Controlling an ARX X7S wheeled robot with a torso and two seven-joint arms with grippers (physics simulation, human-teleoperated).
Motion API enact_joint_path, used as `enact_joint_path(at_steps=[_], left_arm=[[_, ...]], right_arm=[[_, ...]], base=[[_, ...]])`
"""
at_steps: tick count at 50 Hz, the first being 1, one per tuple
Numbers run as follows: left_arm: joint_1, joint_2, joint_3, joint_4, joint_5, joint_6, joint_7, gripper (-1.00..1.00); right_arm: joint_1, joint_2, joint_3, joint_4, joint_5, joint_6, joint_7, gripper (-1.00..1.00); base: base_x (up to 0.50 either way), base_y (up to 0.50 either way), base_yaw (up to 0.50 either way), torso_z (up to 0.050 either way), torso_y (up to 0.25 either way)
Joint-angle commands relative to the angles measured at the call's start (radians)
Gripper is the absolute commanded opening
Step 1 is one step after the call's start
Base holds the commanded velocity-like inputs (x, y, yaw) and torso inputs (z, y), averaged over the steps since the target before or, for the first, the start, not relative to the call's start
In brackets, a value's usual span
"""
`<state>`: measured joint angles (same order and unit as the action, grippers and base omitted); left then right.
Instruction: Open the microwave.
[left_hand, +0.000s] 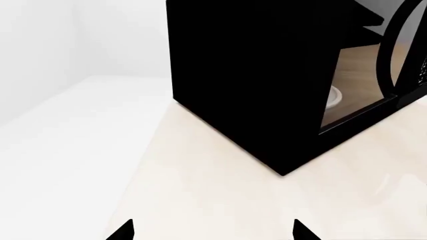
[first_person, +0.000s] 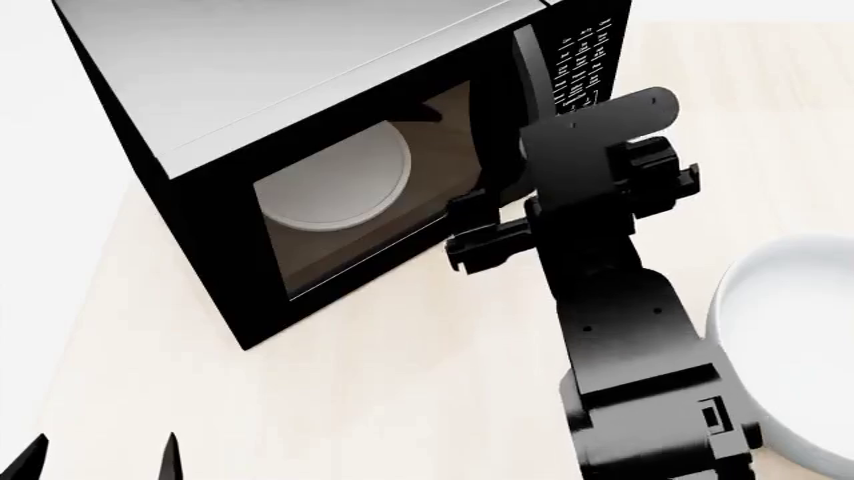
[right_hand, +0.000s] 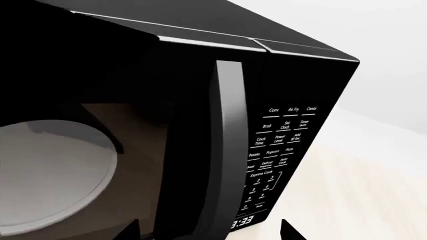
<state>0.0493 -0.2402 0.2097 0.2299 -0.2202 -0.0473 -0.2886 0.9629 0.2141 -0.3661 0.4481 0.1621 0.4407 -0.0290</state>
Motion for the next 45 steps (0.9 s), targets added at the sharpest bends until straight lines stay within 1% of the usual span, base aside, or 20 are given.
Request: enact_joint_path(at_steps=[1,10,23,24,31,40,45], left_arm=[[0.001,-0.004,0.009,0.002,-0.002,0.001,-0.004,1.0],[-0.001,-0.008,0.008,0.005,-0.007,-0.001,-0.011,1.0],[-0.001,-0.013,0.012,0.004,-0.011,0.004,-0.016,1.0],[0.0,-0.014,0.012,0.004,-0.011,0.005,-0.016,1.0],[-0.003,-0.016,0.014,0.001,-0.013,0.007,-0.018,1.0],[-0.003,-0.018,0.018,0.001,-0.013,0.008,-0.024,1.0],[-0.005,-0.019,0.022,-0.002,-0.013,0.008,-0.025,1.0]], right_arm=[[0.09,-0.038,-0.013,0.214,-0.015,-0.093,-0.013,1.0],[0.144,-0.062,-0.022,0.337,-0.023,-0.146,-0.018,1.0],[0.159,-0.073,-0.032,0.382,-0.024,-0.174,-0.02,1.0],[0.156,-0.071,-0.031,0.381,-0.024,-0.174,-0.018,-1.0],[0.131,-0.057,-0.026,0.33,-0.015,-0.157,-0.011,-1.0],[0.05,-0.024,-0.026,0.159,0.003,-0.097,-0.006,-1.0],[0.022,-0.014,-0.02,0.123,0.014,-0.094,-0.005,-1.0]], base=[[0.0,0.0,0.0,0.0,0.0],[0.0,0.0,0.0,0.0,0.0],[0.0,0.0,0.0,0.0,0.0],[0.0,0.0,0.0,0.0,0.0],[0.0,0.0,0.0,0.0,0.0],[0.0,0.0,0.0,0.0,0.0],[0.0,0.0,0.0,0.0,0.0]])
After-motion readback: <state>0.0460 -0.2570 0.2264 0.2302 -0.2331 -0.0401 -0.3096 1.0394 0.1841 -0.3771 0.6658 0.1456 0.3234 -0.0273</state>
